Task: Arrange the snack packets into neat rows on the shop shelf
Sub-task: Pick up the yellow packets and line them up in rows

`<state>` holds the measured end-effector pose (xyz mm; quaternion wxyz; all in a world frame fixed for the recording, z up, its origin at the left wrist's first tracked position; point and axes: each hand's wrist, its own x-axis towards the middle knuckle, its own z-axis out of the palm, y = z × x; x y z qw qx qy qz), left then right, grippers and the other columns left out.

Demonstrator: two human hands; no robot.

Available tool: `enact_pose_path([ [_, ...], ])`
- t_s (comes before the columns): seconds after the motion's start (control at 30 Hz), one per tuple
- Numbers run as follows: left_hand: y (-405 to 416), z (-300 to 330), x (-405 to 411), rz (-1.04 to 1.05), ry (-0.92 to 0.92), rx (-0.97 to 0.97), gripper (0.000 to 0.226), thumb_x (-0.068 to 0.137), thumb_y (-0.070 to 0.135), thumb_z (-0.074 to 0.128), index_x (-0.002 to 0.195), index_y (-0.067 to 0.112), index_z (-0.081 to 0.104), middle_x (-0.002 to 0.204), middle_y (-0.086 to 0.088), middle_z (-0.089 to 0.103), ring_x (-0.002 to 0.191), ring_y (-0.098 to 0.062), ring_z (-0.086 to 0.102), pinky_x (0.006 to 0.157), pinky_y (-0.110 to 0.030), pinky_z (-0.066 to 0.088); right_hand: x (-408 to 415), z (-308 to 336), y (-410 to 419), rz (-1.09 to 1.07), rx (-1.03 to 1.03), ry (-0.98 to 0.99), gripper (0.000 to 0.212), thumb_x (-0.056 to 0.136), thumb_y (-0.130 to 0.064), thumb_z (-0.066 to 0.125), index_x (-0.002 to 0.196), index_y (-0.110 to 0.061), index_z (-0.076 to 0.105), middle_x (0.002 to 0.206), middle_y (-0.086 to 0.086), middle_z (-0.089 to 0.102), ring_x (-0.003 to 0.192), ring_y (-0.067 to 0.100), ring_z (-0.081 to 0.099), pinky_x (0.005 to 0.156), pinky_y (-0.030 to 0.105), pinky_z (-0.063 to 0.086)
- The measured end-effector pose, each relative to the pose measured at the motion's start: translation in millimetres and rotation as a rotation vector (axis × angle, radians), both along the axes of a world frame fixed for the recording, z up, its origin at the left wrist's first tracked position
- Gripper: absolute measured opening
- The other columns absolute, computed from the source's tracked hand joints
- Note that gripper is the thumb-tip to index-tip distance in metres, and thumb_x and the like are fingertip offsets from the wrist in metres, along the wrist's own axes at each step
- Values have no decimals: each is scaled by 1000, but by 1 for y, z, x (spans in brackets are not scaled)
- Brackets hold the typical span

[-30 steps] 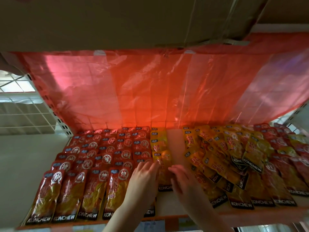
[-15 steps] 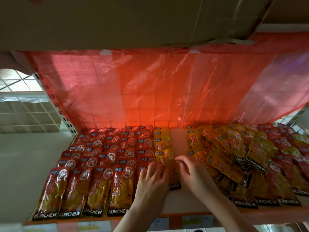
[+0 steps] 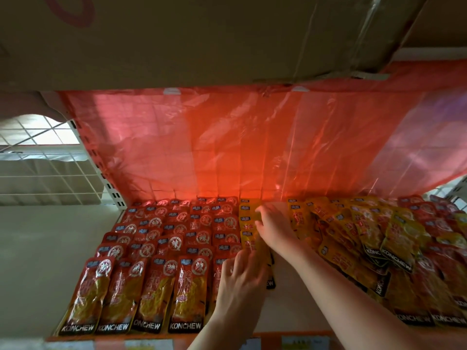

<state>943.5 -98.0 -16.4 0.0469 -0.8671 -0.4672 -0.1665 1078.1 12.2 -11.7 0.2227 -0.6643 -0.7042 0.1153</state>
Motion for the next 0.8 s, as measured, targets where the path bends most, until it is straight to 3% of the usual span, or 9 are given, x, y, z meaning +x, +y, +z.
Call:
enact_pose_path([
  [0.23,4,0,-2,3,0,-20,41,46,28,79,86,26,70,108,4,65,99,-20,56,67,-32,51,1,-5,0,-44,17,86,29,93,-12,54,121,-5,54,123,9,55,112,18,53,91,16,37],
  [0.43,7,-1,-5,-5,19,-38,42,45,27,82,85,25,72,108,1,67,97,-22,63,67,-34,53,2,7,-15,-6,86,47,30,94,-13,53,123,-6,53,123,9,55,117,22,49,101,29,39],
  [0.57,5,5,0,-46,-73,-38,41,57,25,79,96,22,68,106,4,65,102,-20,58,76,-33,51,11,23,-45,58,205,21,24,90,-13,58,114,-10,61,114,5,59,109,20,54,93,30,47],
  [0.7,-2,16,15,-120,-174,-58,21,79,28,57,99,25,63,100,9,64,100,-16,57,77,-32,51,39,31,-84,44,324,-24,19,84,-6,62,102,-11,65,101,1,62,96,20,59,82,31,51],
  [0.8,-6,21,34,-140,-252,-165,26,83,31,42,98,28,62,95,12,64,88,-12,60,70,-28,52,68,22,-112,-28,369,-11,21,85,-6,54,102,-11,64,103,1,60,99,17,56,87,22,44],
])
